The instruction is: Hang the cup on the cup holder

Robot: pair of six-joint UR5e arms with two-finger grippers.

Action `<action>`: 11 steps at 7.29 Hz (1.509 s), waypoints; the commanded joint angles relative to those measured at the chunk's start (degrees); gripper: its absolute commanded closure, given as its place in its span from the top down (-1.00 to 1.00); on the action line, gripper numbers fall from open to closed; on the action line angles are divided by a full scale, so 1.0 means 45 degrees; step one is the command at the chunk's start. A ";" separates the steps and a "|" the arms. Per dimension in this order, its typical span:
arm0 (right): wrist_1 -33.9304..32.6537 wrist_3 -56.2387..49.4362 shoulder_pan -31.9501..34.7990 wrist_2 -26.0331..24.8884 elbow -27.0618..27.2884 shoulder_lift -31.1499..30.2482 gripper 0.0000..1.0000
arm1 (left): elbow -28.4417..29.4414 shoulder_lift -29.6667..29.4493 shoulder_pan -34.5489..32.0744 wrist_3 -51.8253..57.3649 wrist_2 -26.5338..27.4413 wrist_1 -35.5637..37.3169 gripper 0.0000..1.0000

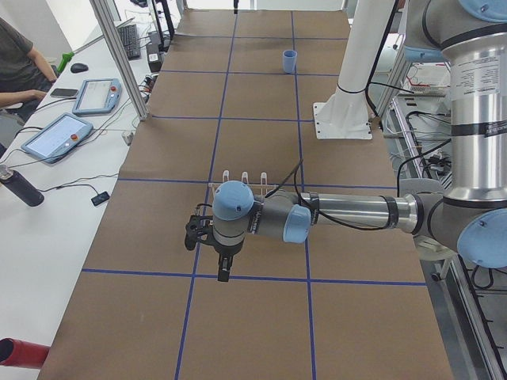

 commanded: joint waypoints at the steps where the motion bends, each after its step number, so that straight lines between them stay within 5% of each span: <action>1: 0.0583 -0.0052 -0.0668 0.0145 -0.0081 -0.0106 1.00 | 0.0097 0.0125 0.0012 -0.0012 0.0020 -0.0953 0.97; 7: 0.1154 0.0221 -0.0884 0.0184 0.0171 -0.0419 1.00 | 0.0098 0.0203 0.0031 -0.0091 -0.0019 -0.0978 0.97; 11: 0.1135 0.4067 -0.3418 0.0009 0.5511 -0.3339 1.00 | 0.0272 0.0203 0.0070 -0.0110 -0.0019 -0.0900 0.97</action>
